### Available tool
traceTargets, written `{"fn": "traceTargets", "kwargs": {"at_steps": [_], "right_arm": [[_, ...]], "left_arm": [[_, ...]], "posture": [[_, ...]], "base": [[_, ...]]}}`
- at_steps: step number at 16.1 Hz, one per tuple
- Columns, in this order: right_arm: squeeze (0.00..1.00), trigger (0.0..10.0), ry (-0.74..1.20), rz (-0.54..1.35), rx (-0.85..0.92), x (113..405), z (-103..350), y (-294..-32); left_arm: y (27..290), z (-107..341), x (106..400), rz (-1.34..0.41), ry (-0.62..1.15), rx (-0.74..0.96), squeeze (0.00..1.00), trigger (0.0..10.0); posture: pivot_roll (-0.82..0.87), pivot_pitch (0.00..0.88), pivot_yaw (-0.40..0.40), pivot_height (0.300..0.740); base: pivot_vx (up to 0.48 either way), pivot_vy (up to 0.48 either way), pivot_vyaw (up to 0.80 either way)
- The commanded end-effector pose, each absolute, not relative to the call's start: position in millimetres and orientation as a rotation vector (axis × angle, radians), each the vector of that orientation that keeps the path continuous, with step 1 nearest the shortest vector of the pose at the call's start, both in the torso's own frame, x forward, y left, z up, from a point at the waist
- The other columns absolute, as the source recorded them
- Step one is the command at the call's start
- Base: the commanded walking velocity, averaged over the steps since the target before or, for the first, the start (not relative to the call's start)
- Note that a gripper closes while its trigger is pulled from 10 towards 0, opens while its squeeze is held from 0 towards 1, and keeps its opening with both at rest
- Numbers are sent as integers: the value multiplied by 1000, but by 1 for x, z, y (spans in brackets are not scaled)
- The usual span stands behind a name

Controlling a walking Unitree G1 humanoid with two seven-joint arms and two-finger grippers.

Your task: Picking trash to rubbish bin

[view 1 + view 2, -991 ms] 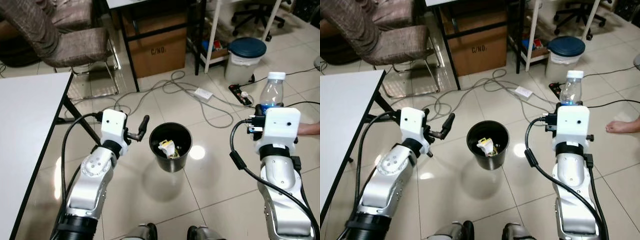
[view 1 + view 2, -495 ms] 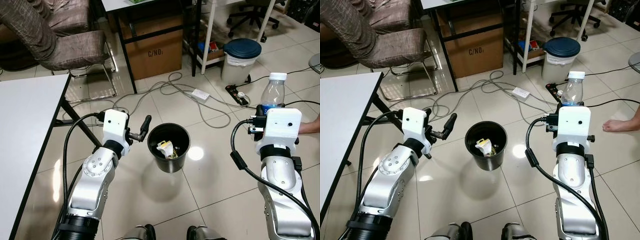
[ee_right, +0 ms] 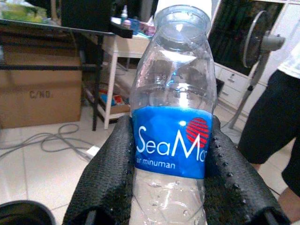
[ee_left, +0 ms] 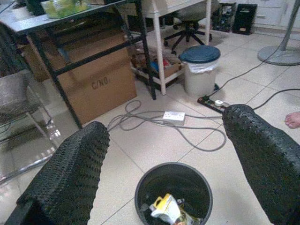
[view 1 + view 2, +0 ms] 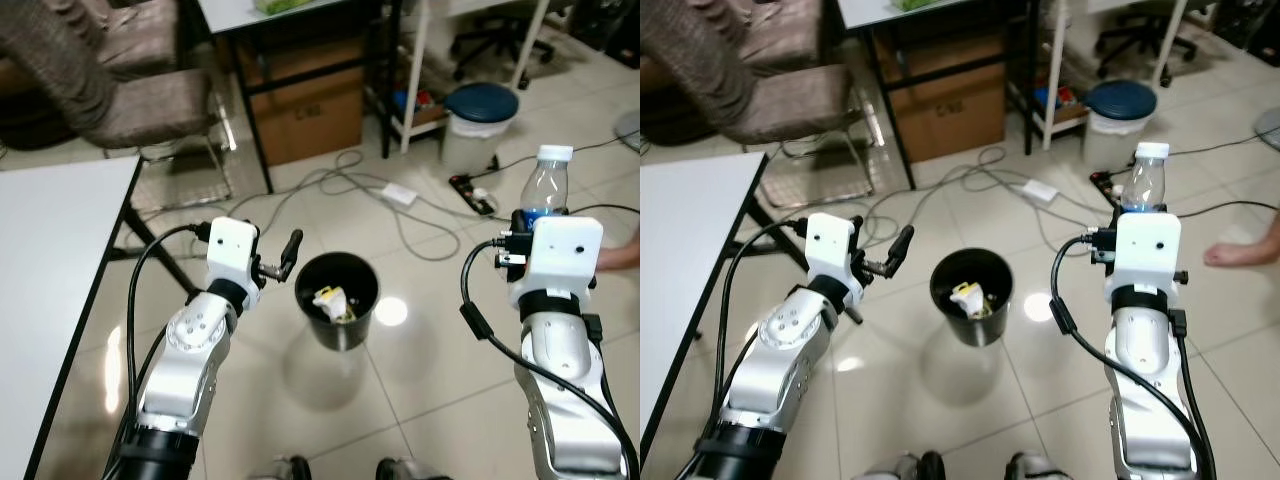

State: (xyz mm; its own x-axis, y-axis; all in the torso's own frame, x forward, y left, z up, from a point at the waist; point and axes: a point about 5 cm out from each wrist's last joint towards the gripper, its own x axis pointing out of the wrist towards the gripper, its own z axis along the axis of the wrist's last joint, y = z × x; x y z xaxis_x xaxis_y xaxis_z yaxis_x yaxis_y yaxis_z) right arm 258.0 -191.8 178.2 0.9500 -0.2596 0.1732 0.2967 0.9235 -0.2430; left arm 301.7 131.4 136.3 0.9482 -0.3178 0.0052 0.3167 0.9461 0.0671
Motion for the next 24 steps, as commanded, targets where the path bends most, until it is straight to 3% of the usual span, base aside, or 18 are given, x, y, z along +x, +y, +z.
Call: {"fn": "traceTargets", "kwargs": {"at_steps": [1, 14, 24], "right_arm": [[0, 10000, -139, -281, -269, 257, 178, -192], [0, 10000, -134, -275, -259, 255, 176, -189], [0, 10000, -127, -272, -260, 254, 175, -188]], "left_arm": [[135, 138, 303, -307, -22, 83, 0, 10000], [136, 135, 302, -300, -18, 89, 0, 10000], [137, 132, 300, -304, -11, 97, 0, 10000]], "posture": [[-112, 149, 100, 740], [-114, 154, 103, 740], [-113, 162, 103, 740]], "base": [[480, 0, 0], [480, 0, 0], [0, 0, 0]]}}
